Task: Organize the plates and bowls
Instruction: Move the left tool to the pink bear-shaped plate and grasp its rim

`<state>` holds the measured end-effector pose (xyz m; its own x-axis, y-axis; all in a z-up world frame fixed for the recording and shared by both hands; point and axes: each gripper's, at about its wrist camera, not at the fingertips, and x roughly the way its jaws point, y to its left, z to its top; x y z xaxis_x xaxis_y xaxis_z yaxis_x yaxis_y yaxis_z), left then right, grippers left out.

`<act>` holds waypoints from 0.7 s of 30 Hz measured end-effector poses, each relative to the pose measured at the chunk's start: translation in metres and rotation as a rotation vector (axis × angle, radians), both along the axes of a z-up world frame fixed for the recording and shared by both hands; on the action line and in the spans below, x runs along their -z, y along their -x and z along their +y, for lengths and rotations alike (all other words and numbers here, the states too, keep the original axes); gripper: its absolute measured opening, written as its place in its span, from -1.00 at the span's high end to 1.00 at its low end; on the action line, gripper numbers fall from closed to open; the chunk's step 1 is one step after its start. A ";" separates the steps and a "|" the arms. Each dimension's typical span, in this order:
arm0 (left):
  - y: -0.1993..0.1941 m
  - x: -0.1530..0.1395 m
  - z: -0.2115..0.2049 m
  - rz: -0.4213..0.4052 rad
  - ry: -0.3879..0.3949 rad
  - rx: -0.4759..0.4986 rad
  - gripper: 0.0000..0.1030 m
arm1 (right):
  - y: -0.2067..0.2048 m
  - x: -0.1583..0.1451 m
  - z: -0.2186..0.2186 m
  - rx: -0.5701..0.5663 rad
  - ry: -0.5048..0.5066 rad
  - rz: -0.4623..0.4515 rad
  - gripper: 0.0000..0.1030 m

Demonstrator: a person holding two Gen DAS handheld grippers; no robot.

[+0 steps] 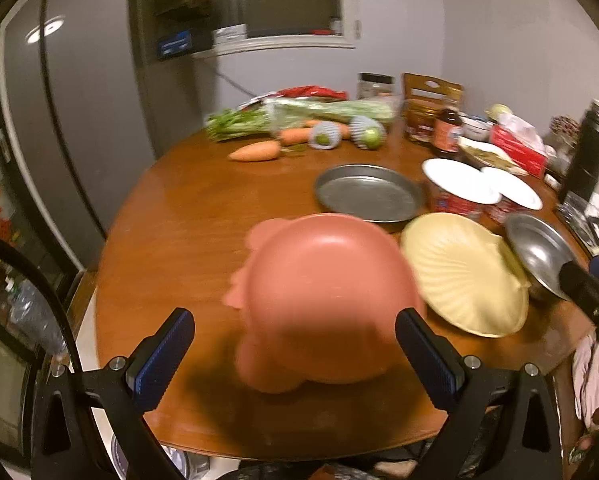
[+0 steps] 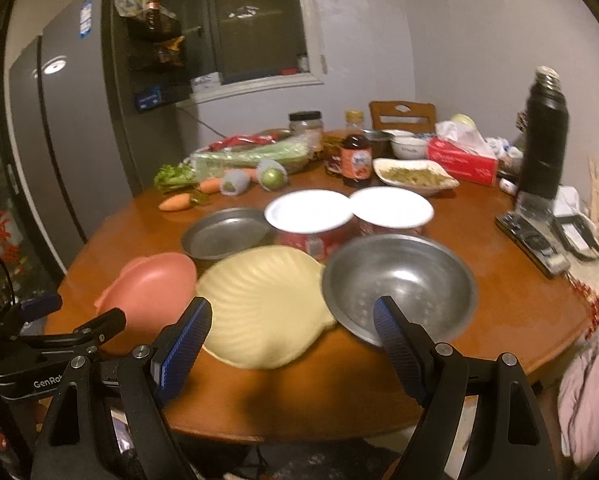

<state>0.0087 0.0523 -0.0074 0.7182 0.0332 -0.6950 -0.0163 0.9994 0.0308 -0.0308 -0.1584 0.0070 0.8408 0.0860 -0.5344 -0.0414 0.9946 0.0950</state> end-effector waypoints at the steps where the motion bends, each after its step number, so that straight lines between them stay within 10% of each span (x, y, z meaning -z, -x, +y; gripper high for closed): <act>1: 0.000 0.001 0.005 0.002 0.005 -0.011 -0.97 | -0.004 -0.001 0.004 -0.014 0.002 0.000 -0.63; 21: -0.021 0.035 0.056 0.124 0.126 -0.061 -0.94 | -0.119 0.022 0.113 -0.381 0.152 0.134 -0.63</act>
<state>0.0298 0.1084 -0.0424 0.6265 -0.0187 -0.7792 -0.0811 0.9927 -0.0890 0.0883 -0.0454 -0.0150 0.6868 0.2889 -0.6670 -0.4057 0.9138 -0.0219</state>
